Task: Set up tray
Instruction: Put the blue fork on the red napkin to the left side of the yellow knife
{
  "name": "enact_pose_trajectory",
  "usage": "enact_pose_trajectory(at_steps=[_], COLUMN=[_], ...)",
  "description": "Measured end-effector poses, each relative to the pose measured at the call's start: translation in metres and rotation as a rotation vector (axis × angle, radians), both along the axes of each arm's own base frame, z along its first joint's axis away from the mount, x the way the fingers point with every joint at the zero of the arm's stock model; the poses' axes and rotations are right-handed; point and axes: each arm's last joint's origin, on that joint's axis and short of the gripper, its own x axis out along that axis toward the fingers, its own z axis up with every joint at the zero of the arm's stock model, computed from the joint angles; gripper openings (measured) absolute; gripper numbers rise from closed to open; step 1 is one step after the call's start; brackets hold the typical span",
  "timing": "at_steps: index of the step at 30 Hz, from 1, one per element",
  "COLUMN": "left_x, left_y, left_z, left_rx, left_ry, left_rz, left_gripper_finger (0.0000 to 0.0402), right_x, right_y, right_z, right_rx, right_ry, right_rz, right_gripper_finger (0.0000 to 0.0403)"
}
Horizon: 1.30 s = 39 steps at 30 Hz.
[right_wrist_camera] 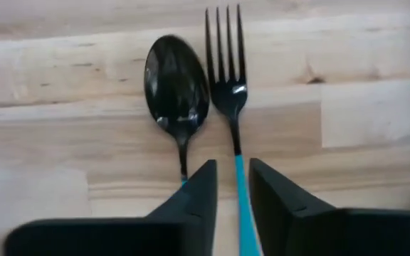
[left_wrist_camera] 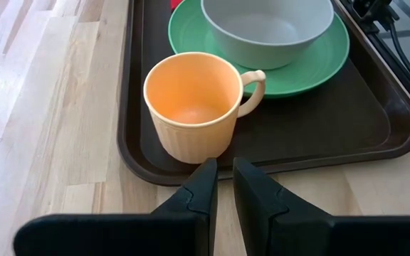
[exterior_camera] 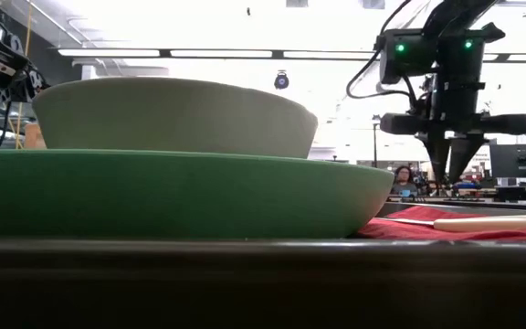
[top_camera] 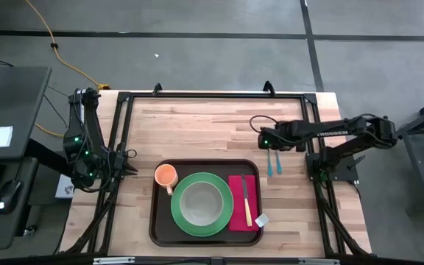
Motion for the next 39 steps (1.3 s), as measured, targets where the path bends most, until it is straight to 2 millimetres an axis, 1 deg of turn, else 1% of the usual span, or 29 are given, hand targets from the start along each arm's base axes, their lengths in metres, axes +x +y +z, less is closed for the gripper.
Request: enact_pose_trajectory(at_steps=[4, 7, 13, 17, 21, 32, 39], left_x=[0.0, 0.0, 0.0, 0.0, 0.0, 0.0, 0.0], left_y=[0.0, 0.0, 0.0, 0.0, 0.0, 0.0, 0.0], left_z=[0.0, 0.0, 0.0, 0.0, 0.0, 0.0, 0.0], left_rx=[0.001, 0.001, 0.001, 0.0, 0.0, -0.002, 0.002], left_ry=[0.0, 0.0, 0.0, 0.0, 0.0, 0.009, 0.011], left_rz=[0.0, 0.0, 0.0, 0.0, 0.0, -0.005, -0.006], left_gripper_finger=[0.0079, 0.0079, 0.0079, 0.0079, 0.0079, 0.0079, 0.0079], right_x=[0.0, 0.002, 0.006, 0.01, 0.011, 0.012, 0.015], right_y=[-0.008, -0.014, -0.023, -0.028, -0.031, -0.032, -0.032], right_z=[-0.004, -0.011, -0.026, -0.031, -0.037, -0.047, -0.052], right_rx=[0.002, 0.033, 0.068, 0.077, 0.091, 0.132, 0.137], right_ry=[0.028, 0.059, 0.117, 0.108, 0.133, 0.175, 0.189], right_rz=[0.003, 0.008, 0.006, 0.034, 0.026, 0.029, 0.028], right_gripper_finger=[0.0105, 0.0132, 0.0157, 0.016, 0.0159, 0.0127, 0.0116])
